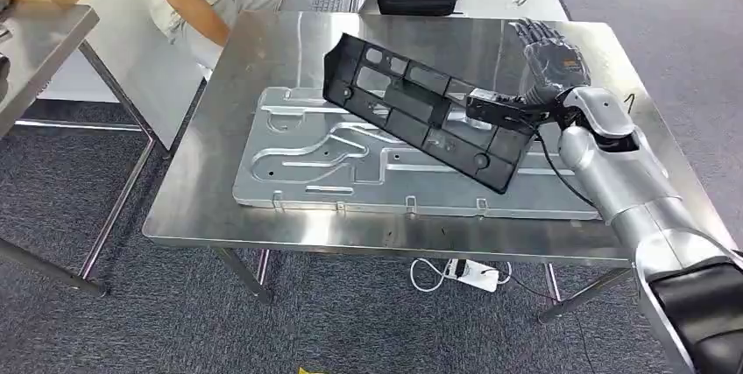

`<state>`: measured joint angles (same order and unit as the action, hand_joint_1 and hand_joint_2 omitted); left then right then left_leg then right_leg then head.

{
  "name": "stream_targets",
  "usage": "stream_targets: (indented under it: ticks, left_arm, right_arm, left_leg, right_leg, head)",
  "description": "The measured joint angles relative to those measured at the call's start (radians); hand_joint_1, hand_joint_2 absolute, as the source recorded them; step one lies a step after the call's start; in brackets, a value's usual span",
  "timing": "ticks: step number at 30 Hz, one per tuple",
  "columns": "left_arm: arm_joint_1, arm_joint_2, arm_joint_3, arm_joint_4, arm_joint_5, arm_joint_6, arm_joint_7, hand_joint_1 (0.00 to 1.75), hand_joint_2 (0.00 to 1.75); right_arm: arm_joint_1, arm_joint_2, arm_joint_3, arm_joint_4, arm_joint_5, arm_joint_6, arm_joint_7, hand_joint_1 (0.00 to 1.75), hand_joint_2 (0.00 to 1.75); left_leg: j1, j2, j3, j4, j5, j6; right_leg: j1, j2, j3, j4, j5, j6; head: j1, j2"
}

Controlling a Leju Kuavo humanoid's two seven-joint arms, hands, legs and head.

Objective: Take the parts from the cabinet and place them on the table.

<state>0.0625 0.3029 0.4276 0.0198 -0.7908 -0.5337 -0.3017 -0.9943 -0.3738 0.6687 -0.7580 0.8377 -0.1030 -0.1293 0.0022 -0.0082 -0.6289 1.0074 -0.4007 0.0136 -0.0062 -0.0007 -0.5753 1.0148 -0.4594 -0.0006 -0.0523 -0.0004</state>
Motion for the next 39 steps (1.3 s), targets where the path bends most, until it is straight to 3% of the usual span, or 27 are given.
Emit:
stream_targets:
  ticks: [25, 30, 34, 35, 36, 39]
  left_arm:
    - [0.0, -0.008, 0.012, 0.0, -0.02, 0.002, 0.002, 0.0, 0.0]
    - [0.0, -0.009, 0.026, 0.0, -0.032, 0.005, 0.002, 0.0, 0.0]
    - [0.002, -0.01, 0.035, 0.0, -0.038, 0.008, 0.003, 0.0, 0.0]
    - [0.002, -0.011, 0.041, 0.0, -0.038, 0.013, 0.005, 0.0, 0.0]
    - [0.001, -0.015, 0.047, 0.0, -0.039, 0.017, 0.008, 0.0, 0.0]
    - [0.0, -0.024, 0.06, 0.0, -0.041, 0.025, 0.015, 0.0, 0.0]
  right_arm:
    - [0.0, 0.019, -0.007, 0.026, -0.028, 0.0, -0.022, 0.0, 0.0]
    - [0.014, 0.034, -0.031, -0.006, -0.095, 0.011, -0.044, 0.0, 0.0]
    - [0.046, 0.044, -0.044, -0.089, -0.124, 0.01, -0.048, 0.0, 0.0]
    - [0.068, 0.047, -0.046, -0.147, -0.121, 0.008, -0.039, 0.0, 0.0]
    - [0.091, 0.048, -0.046, -0.204, -0.111, 0.004, -0.019, 0.0, 0.0]
    - [0.176, 0.068, -0.044, -0.363, -0.069, 0.0, 0.039, 0.0, 0.0]
  left_leg:
    - [0.001, 0.0, -0.001, 0.0, 0.0, 0.0]
    - [-0.002, 0.0, -0.002, 0.006, -0.005, 0.006]
    - [-0.004, 0.0, 0.0, 0.006, -0.002, 0.016]
    - [0.01, 0.004, 0.01, -0.013, 0.007, 0.021]
    - [0.007, 0.005, 0.013, -0.02, 0.011, 0.021]
    - [0.007, 0.007, 0.009, -0.02, 0.013, 0.025]
  right_leg:
    - [0.0, 0.0, 0.0, 0.001, 0.0, -0.001]
    - [-0.007, 0.0, 0.001, 0.0, -0.002, 0.005]
    - [-0.008, 0.0, 0.006, -0.003, 0.002, 0.016]
    - [-0.004, 0.001, 0.005, 0.002, -0.008, 0.018]
    - [-0.006, 0.001, 0.0, 0.022, -0.033, 0.019]
    - [-0.008, 0.001, -0.081, 0.235, -0.161, 0.022]
  head:
    - [0.0, 0.0]
    - [0.0, 0.0]
    - [0.0, 0.0]
    - [0.0, 0.0]
    - [0.001, 0.0]
    - [0.002, 0.0]
